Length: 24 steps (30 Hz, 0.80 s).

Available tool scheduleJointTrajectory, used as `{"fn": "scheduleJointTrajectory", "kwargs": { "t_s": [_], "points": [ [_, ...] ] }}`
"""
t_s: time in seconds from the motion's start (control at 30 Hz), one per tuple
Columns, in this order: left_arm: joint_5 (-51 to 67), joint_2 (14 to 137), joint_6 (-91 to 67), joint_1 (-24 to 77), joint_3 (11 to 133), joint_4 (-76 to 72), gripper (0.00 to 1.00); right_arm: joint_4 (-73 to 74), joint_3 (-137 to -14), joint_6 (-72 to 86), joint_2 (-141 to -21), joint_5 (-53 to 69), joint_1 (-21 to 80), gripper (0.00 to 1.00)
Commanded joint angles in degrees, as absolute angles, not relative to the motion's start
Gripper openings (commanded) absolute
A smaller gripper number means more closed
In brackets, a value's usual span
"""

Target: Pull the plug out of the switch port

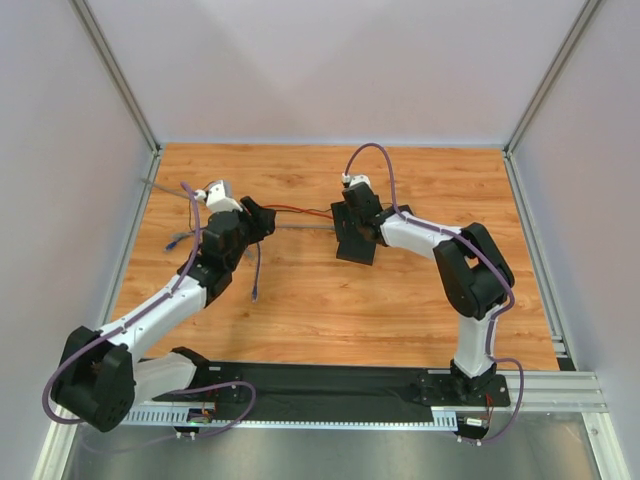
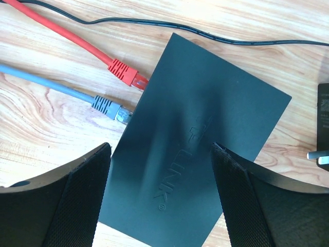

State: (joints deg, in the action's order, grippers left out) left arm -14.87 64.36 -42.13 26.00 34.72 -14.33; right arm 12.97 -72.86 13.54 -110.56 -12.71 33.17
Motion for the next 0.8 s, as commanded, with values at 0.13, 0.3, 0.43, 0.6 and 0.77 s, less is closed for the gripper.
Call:
{"fn": "scheduleJointTrajectory", "kwargs": {
  "t_s": [0.13, 0.3, 0.43, 0.6, 0.77],
  "points": [
    [-13.81, 66.36, -38.59, 26.19, 40.26, -16.51, 0.64, 9.32, -70.93, 15.20, -106.44, -15.11, 33.13, 0.80],
    [-3.48, 70.74, -46.66, 20.34, 40.17, -23.79, 1.00, 7.21, -69.53, 15.64, -104.68, -15.38, 33.13, 0.79],
    [11.33, 78.21, -50.19, 17.93, 42.62, -30.68, 1.00, 5.81, -69.52, 16.70, -103.36, -15.91, 32.96, 0.79],
    [1.42, 81.47, -46.93, 24.51, 48.93, -24.53, 1.00, 9.22, -75.31, 19.07, -105.46, -16.43, 31.56, 0.80],
    [2.80, 89.36, -53.07, 27.15, 53.25, -26.01, 0.99, 13.62, -83.39, 22.58, -108.54, -15.38, 29.97, 0.80]
  ]
}}
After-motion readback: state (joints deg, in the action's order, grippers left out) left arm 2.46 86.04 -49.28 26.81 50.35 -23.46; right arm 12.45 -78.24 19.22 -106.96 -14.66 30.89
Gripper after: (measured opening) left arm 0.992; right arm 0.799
